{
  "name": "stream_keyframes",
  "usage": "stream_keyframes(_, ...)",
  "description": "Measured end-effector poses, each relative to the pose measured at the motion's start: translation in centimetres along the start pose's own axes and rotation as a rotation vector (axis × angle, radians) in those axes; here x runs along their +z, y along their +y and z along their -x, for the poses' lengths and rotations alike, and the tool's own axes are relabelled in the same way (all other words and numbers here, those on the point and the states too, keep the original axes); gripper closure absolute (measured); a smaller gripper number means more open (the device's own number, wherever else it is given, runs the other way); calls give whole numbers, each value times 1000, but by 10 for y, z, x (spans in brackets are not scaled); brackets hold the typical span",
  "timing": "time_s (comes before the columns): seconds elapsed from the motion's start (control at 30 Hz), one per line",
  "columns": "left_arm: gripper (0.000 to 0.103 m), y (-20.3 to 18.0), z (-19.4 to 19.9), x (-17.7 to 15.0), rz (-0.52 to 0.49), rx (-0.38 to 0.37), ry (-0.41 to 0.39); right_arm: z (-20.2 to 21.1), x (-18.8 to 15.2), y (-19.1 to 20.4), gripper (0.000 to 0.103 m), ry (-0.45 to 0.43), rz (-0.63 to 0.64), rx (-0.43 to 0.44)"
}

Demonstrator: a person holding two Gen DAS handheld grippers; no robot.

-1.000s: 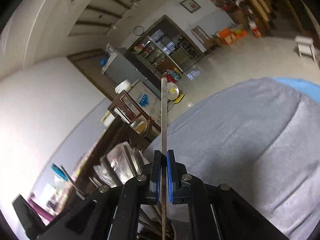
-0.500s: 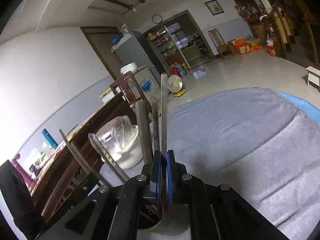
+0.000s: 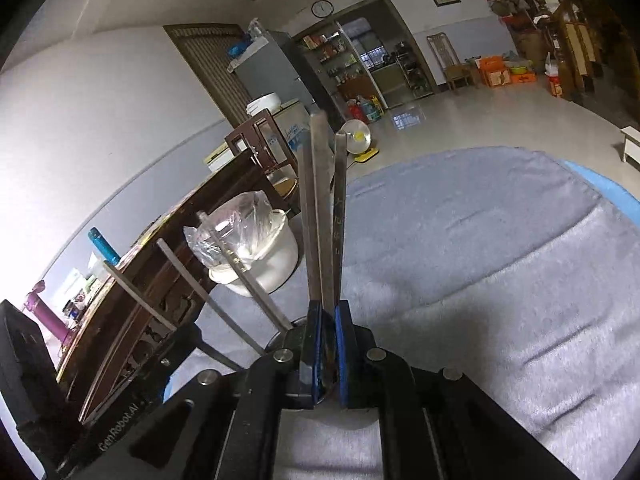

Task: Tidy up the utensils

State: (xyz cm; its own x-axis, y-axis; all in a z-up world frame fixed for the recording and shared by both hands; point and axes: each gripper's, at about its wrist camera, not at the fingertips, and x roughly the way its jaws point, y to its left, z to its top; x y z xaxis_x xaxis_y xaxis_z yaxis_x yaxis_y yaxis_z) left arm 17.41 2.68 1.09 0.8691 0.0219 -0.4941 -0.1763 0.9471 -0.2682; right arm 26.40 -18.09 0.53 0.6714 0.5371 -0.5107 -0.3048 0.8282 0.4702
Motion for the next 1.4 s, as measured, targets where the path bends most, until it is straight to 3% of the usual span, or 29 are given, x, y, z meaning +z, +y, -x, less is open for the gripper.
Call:
stream_keyframes(0.03, 56, 3, 4, 0, 6, 4, -6, 1, -1, 0, 94, 2, 0, -4)
stream_keyframes(0.07, 49, 7, 8, 1, 11, 9, -16, 4, -1, 0, 94, 2, 1, -12)
stream_keyframes(0.33, 36, 39, 40, -1, 44, 91, -21, 29, -4, -3, 94, -31, -10, -88)
stream_keyframes(0.43, 34, 52, 49, -4, 54, 112, -4, 41, -6, -3, 89, -48, -24, -97)
stream_keyframes(0.47, 32, 56, 51, -6, 54, 121, 9, 48, -9, -2, 78, -54, -21, -103)
stream_keyframes(0.53, 28, 60, 54, -9, 44, 139, 44, 61, -12, -1, 36, -66, -17, -90)
stream_keyframes(0.57, 25, 62, 55, -12, 38, 147, 68, 69, -16, -1, 8, -78, -20, -80)
stream_keyframes(0.6, 24, 64, 54, -14, 32, 153, 85, 76, -20, 0, 5, -92, -18, -71)
stream_keyframes(0.83, 23, 65, 56, -41, -41, 172, 204, 95, -63, 10, 5, 51, 16, -61)
stream_keyframes(1.03, 22, 54, 62, -61, -107, 155, 278, 115, -88, 12, 5, 41, -6, -64)
stream_keyframes(1.4, 22, 31, 74, -67, -206, 141, 298, 131, -95, 28, 5, 31, 97, -111)
